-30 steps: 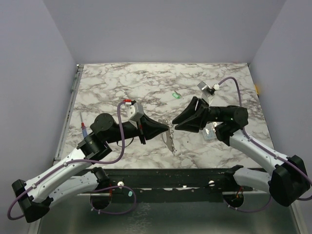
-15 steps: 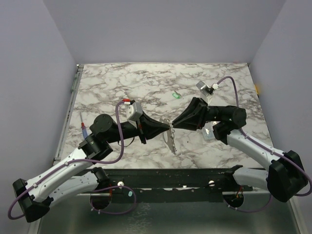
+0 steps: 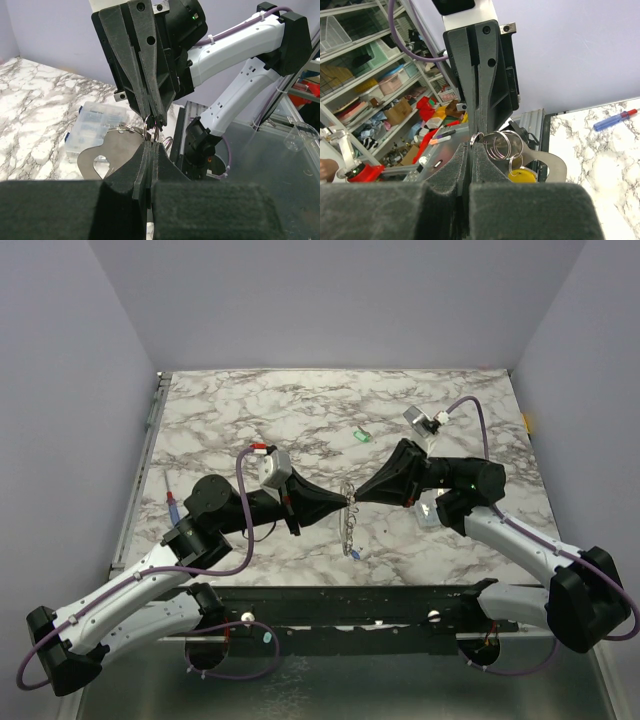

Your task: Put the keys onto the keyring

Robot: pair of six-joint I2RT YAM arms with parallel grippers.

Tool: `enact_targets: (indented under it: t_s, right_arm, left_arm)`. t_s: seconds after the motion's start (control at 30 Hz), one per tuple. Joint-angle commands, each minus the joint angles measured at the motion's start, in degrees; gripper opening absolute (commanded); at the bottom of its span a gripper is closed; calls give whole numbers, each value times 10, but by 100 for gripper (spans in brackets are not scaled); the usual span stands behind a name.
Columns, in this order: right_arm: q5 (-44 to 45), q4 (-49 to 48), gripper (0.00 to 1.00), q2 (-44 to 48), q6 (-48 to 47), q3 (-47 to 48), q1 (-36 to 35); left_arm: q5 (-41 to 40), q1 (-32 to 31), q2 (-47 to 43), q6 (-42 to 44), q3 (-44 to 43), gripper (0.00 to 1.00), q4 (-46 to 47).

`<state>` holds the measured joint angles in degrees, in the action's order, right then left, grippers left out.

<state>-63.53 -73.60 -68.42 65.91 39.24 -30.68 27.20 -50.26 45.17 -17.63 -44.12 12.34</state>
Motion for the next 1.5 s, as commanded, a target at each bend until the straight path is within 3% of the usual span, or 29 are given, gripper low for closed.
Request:
enact_targets:
  t_s: [0.0,0.13,0.27,0.37,0.43,0.63,0.8,1.03,1.2,1.47]
  right_arm:
    - [5,16,1,17,-22,10,-3]
    - [5,37,1,28,-36,14,-3]
    - [6,49,1,33,-45,14,-3]
    - [5,65,1,36,-55,16,-3]
    - [4,88,1,41,-72,19,-3]
    - [2,192,1,57,-145,30,-3]
    - [-11,268,1,70,-204,47,-4]
    - [-52,549,1,84,-427,146,-3]
    - [-54,712,1,72,-553,202,-4]
    - [-45,762,1,79,-589,206,-4]
  left_arm:
    - [5,1,-14,38,4,4,-13]
    - [5,1,-27,65,8,15,-23]
    - [-18,1,-41,77,6,57,-41]
    - [-43,1,-56,84,1,72,-60]
    - [-65,0,-64,84,0,78,-66]
    - [-98,1,-45,70,-7,75,-67]
    - [-80,0,1,59,-32,57,-68]
    - [-14,1,60,110,-144,37,-210]
    - [0,1,102,161,-230,35,-340]
    - [-3,1,129,208,-295,35,-444]
